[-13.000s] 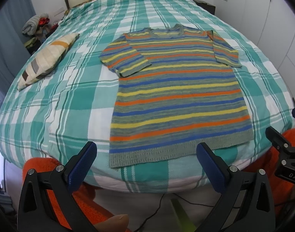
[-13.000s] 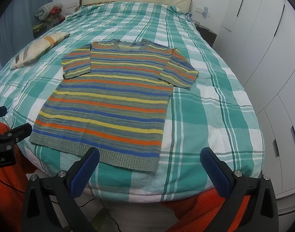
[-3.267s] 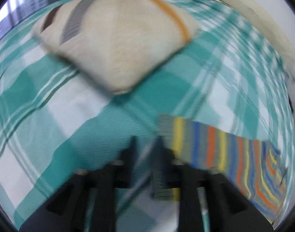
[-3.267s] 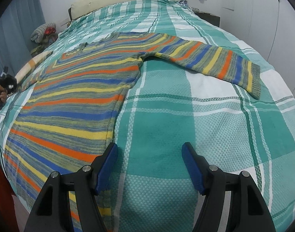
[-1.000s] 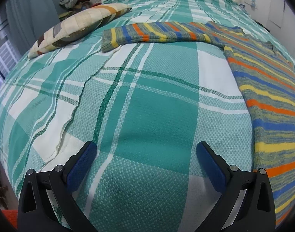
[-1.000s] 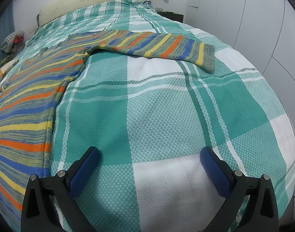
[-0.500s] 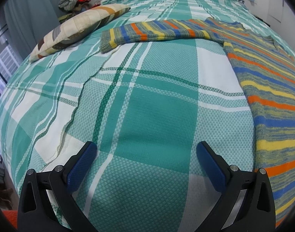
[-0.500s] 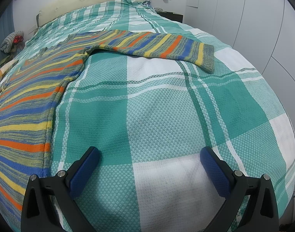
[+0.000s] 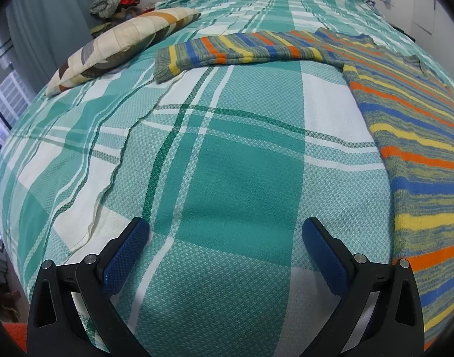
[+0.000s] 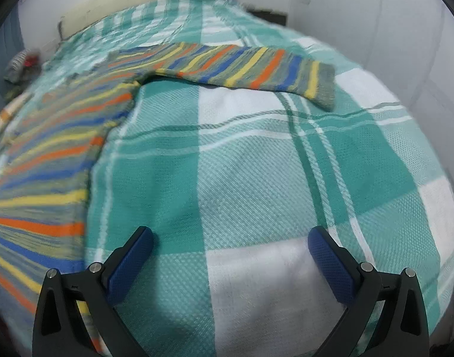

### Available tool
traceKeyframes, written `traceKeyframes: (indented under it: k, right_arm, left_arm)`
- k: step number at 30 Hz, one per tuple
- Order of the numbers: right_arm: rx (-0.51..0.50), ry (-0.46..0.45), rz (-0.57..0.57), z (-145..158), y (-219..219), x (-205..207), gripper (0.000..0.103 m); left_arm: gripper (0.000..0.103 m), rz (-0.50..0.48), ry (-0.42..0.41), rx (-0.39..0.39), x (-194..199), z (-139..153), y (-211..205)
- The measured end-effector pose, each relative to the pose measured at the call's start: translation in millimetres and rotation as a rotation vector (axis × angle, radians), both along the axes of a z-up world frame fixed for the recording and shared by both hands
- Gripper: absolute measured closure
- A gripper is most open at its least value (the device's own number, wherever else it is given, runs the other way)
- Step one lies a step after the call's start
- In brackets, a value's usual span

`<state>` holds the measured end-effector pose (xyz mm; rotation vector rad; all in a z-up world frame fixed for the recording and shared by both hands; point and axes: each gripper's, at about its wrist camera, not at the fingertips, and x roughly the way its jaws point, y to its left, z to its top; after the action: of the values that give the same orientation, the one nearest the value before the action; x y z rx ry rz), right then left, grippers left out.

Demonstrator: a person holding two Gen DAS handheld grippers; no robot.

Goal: Fold small clothes

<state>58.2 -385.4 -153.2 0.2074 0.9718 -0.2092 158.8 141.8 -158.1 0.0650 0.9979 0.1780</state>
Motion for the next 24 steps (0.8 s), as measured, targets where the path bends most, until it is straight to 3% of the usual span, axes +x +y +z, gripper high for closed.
traceKeyframes:
  k: [3, 5, 7, 9, 11, 14, 19, 20, 21, 22, 24]
  right_arm:
    - [0.237, -0.146, -0.017, 31, -47, 7, 0.003]
    - [0.353, -0.265, -0.13, 51, -94, 15, 0.003]
    - [0.481, -0.322, -0.227, 55, -136, 28, 0.005]
    - [0.591, -0.29, -0.31, 42, -175, 49, 0.026]
    - [0.644, -0.236, -0.373, 23, -200, 66, 0.027]
    - [0.652, -0.143, -0.396, 1, -210, 84, 0.038]
    - [0.606, -0.133, -0.364, -7, -199, 103, 0.039]
    - [0.592, -0.12, -0.358, -8, -197, 106, 0.055]
    - [0.571, -0.099, -0.348, -9, -196, 111, 0.086]
    - [0.535, -0.062, -0.348, -11, -195, 115, 0.095]
    - [0.547, -0.071, -0.359, -9, -196, 113, 0.097]
  left_arm:
    - [0.0, 0.003, -0.004, 0.007, 0, -1, -1]
    - [0.0, 0.008, -0.006, 0.011, 1, -1, -2]
    - [0.0, 0.011, -0.013, 0.013, -1, -1, -2]
    - [0.0, 0.011, -0.021, 0.013, -2, -1, -2]
    - [0.0, 0.01, -0.033, 0.01, -4, -1, -1]
    - [0.0, 0.008, -0.042, 0.01, -5, -1, -1]
    - [0.0, 0.011, -0.056, 0.017, -6, -2, -2]
    - [0.0, 0.011, -0.059, 0.019, -6, -2, -2]
    - [0.0, 0.012, -0.06, 0.019, -7, -2, -2]
    - [0.0, 0.012, -0.061, 0.018, -7, -2, -2]
    - [0.0, 0.012, -0.062, 0.017, -7, -2, -2]
